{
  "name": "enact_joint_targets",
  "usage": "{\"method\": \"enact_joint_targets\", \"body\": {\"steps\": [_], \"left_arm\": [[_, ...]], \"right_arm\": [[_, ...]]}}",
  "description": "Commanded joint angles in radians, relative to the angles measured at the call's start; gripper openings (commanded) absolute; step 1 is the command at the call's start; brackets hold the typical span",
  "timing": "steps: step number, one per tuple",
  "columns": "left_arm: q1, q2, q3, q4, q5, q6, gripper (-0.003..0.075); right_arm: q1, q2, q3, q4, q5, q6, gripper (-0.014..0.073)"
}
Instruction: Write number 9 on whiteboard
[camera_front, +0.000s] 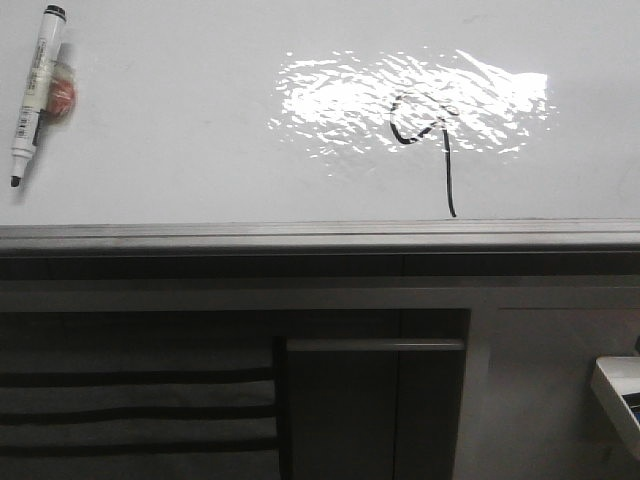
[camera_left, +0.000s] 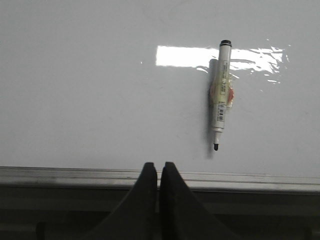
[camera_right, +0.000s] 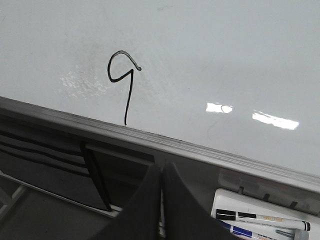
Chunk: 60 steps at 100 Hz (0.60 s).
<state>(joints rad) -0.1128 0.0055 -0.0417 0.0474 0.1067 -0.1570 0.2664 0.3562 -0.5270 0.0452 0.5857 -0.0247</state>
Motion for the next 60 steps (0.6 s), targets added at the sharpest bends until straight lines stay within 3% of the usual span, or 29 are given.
{"method": "enact_joint_targets", "body": {"steps": [1,6,11,60], "left_arm": [[0.010,-0.033,0.040,-0.015,-0.185,-0.009,-0.0020],[0.010,-0.040,0.071,-0.015,-0.248,-0.009,-0.0020],[0.008,-0.038,0.056,-0.010,-0.194,-0.009,-0.0020],[-0.001,-0.038,0.065,-0.012,-0.192,-0.009,-0.0020]], "right_arm": [[-0.003,0.006,-0.026,-0.011,-0.079,0.000,-0.0072],[-0.003,0.006,-0.026,-0.011,-0.079,0.000,-0.0072],[-0.003,0.005,-0.026,-0.011,-0.079,0.000,-0.0072],[-0.003,0.005,-0.026,-0.011,-0.081,0.000,-0.0072]]}}
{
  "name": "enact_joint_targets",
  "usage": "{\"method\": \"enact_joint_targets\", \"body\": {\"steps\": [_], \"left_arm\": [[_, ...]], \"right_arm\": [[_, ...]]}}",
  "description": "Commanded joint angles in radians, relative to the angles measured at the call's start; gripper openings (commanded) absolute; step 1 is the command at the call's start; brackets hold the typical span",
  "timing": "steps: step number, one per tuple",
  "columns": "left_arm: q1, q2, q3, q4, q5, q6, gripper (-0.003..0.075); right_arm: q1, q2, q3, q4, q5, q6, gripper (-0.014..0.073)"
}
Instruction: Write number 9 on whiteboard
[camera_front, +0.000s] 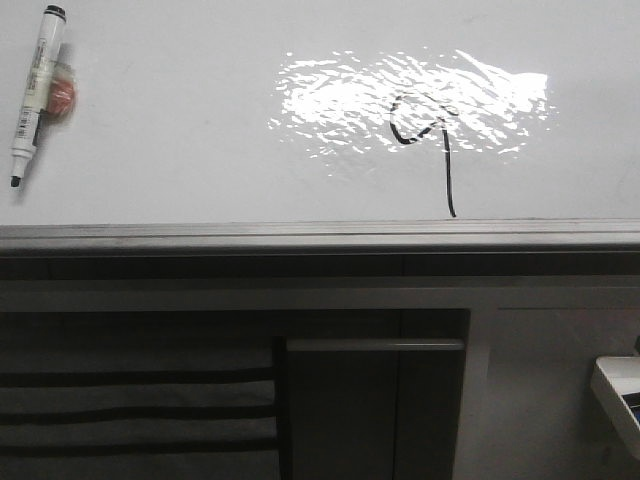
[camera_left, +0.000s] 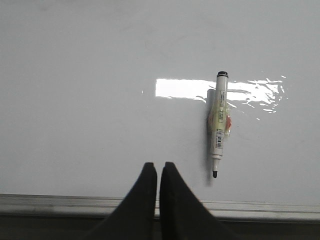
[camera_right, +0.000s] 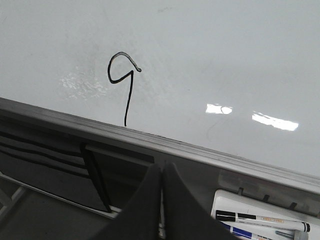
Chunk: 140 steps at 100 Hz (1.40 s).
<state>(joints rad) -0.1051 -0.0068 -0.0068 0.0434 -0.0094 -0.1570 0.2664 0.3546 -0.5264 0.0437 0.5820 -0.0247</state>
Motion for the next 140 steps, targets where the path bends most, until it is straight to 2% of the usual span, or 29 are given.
{"method": "enact_joint_targets", "body": {"steps": [1,29,36,49,60,68,81,97,140], "left_arm": [[-0.009,-0.025,0.030,-0.008,-0.075,-0.009,-0.0020],[-0.009,-0.025,0.030,-0.008,-0.075,-0.009,-0.0020],[-0.009,-0.025,0.030,-0.008,-0.075,-0.009,-0.0020],[-0.009,-0.025,0.030,-0.008,-0.075,-0.009,-0.0020],[-0.009,-0.025,0.030,-0.008,-0.075,-0.009,-0.0020],[-0.009,-0.025,0.030,-0.008,-0.075,-0.009,-0.0020],[-0.009,-0.025,0.030,-0.008,-0.075,-0.009,-0.0020],[-0.009,-0.025,0.030,-0.008,-0.075,-0.009,-0.0020],[-0.009,-0.025,0.030,-0.008,-0.075,-0.009,-0.0020]], "right_arm": [[-0.003,0.006,-0.026,-0.010,-0.077,0.000,-0.0072],[-0.003,0.006,-0.024,-0.010,-0.077,0.000,-0.0072],[-0.007,-0.038,0.010,-0.044,-0.124,-0.006,-0.0072],[-0.081,-0.131,0.146,-0.044,-0.337,-0.006,-0.0072],[-0.159,-0.221,0.311,0.035,-0.544,-0.006,-0.0072],[-0.196,-0.282,0.424,0.107,-0.638,-0.006,-0.0072],[-0.217,-0.356,0.549,0.114,-0.733,-0.008,-0.0072],[-0.221,-0.384,0.565,0.101,-0.653,-0.030,-0.0072],[-0.221,-0.384,0.565,0.099,-0.653,-0.030,-0.0072]]}}
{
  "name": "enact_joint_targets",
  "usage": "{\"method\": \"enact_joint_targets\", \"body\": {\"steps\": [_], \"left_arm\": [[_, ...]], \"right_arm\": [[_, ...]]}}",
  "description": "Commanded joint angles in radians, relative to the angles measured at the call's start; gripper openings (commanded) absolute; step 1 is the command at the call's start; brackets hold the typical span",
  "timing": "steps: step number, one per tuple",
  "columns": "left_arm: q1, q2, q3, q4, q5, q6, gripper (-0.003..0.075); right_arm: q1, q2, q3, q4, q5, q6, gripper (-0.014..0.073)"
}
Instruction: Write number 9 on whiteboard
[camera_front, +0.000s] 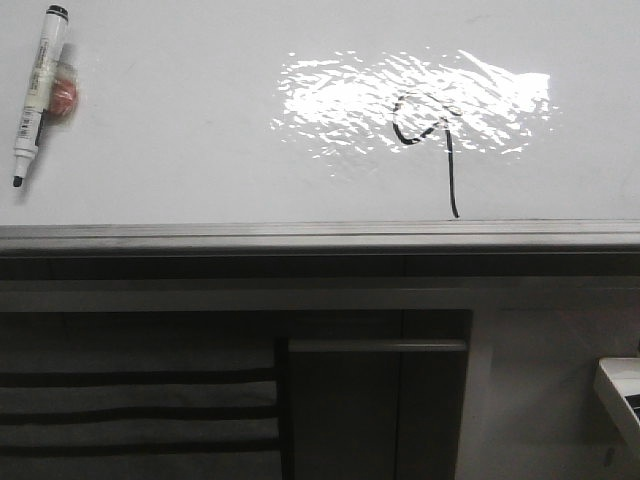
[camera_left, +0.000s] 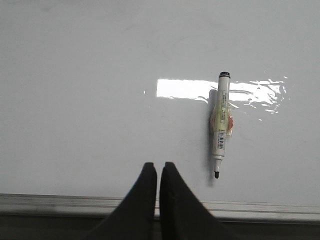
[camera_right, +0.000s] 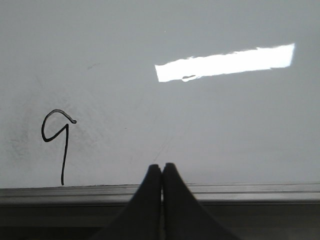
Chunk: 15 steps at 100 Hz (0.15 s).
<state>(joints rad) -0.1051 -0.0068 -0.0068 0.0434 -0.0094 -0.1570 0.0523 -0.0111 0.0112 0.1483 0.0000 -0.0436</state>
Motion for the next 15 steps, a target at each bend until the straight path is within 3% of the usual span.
{"method": "enact_joint_targets", "body": {"steps": [1,15], "left_arm": [[-0.009,-0.025,0.030,-0.008,-0.075,-0.009,-0.0020],[-0.009,-0.025,0.030,-0.008,-0.075,-0.009,-0.0020]], "right_arm": [[-0.007,-0.018,0.028,-0.006,-0.071,-0.011,-0.0072],[-0.007,-0.018,0.028,-0.006,-0.071,-0.011,-0.0072]]}}
